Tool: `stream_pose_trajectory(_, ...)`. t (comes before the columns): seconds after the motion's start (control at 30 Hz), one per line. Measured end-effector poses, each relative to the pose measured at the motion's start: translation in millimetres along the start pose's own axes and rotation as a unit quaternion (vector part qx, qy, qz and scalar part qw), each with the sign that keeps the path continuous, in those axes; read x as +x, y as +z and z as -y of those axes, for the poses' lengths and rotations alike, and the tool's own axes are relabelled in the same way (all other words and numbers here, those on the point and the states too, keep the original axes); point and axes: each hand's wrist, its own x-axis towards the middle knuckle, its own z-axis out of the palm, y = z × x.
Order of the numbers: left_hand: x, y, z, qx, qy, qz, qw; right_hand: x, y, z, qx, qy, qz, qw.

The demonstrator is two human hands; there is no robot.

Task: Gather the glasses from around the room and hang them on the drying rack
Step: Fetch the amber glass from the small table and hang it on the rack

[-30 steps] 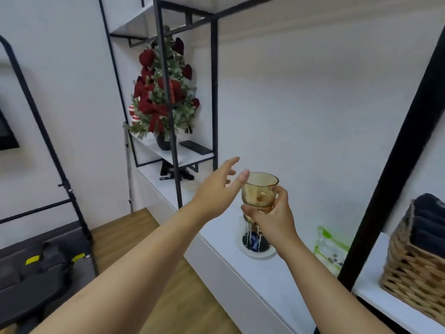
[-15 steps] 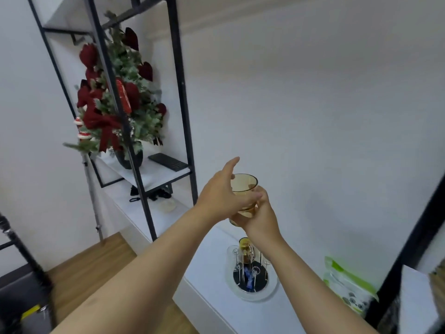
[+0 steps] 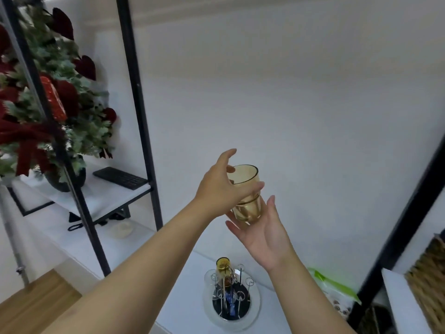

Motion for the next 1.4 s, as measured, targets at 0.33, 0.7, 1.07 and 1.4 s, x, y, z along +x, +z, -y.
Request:
stream_pose_trajectory(0.33, 37.2, -26.8, 48.1, -0.128, 0.073, 0.162, 0.976, 28.5, 31.3, -54.1, 0.118, -0.148, -0.119, 0.975)
stream_pose_trajectory(0.7, 59.1, -25.2, 175.1, -0.103, 0.055, 0.207, 0.971, 8.9, -2.7, -76.5, 0.097, -0.313, -0.313, 0.891)
stream_pose_trajectory(1.07, 60.4, 50.9, 364.3, -0.001, 0.092, 0.226, 0.970, 49.8, -136.4, -160.8, 0.079, -0.238, -0.360, 0.899)
stream_pose_trajectory(1.4, 38.1, 110.0, 462.4, 0.037, 0.097, 0.239, 0.965, 64.4, -233.9, -248.9, 0.073, -0.204, -0.384, 0.897)
